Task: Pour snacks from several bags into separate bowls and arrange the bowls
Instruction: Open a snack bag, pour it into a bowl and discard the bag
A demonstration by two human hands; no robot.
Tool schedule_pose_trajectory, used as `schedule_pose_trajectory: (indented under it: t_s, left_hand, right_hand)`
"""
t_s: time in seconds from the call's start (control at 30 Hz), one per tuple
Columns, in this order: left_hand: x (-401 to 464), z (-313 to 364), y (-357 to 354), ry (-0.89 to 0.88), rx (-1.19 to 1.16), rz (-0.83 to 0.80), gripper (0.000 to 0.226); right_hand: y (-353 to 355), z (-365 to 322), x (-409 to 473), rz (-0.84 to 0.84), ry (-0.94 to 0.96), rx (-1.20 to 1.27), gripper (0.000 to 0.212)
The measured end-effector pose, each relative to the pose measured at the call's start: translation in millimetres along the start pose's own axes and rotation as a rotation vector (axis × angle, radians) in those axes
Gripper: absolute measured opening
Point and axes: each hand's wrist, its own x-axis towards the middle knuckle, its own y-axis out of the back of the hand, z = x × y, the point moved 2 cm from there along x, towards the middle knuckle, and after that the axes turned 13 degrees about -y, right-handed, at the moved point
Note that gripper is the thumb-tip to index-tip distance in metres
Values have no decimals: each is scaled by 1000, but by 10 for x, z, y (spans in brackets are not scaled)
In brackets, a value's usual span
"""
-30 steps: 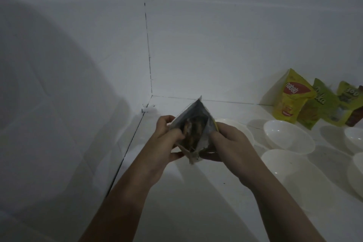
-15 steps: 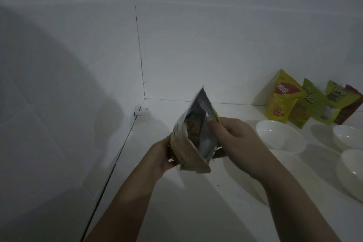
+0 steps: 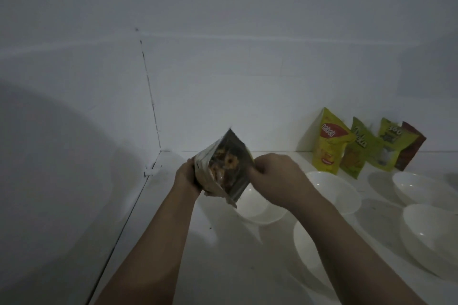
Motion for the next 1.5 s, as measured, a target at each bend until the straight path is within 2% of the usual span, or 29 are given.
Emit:
schedule_pose_trajectory:
  t_s: [0.1, 0.2, 0.3, 0.4, 0.5, 0.57, 0.73, 0.83, 0.93, 1.1, 1.5]
  left_hand:
    - [151, -55, -67, -24, 27, 29, 41]
    - [246, -108, -96, -79, 99, 68, 37]
    - [361, -156, -107, -145, 141, 120, 38]
    - [509, -192, -61, -235, 194, 183, 40]
    - [532, -139, -79, -356, 247, 249, 35]
    - [540, -96, -89, -441, 288, 277, 36]
    - [494, -54, -102, -640, 397, 306, 28]
    - [474, -29, -137, -718, 463, 299, 27]
    - [462, -16, -180, -766, 502, 289, 29]
    - [409, 53, -223, -816, 535, 297, 33]
    - [381, 152, -104, -794, 482, 339, 31]
  right_hand:
    - [-46, 111, 195, -137, -45, 34, 42]
    - [-57, 291, 377, -137, -119, 36, 38]
    - [-78, 417, 517, -99, -90, 47, 30]
    - [-64, 411, 573, -118, -80, 370, 19]
    - [-151, 427, 648, -125, -135, 577, 27]
    - [-252, 502, 707, -52, -157, 533, 30]
    - [-436, 708, 852, 143, -207, 458, 20]
    - [-467, 733, 898, 181, -234, 569, 14]
    - [-533, 744, 934, 189, -219, 554, 10]
    - [-600, 804, 1046, 183, -217, 505, 11]
    - [-627, 679, 1193, 173, -112, 544, 12]
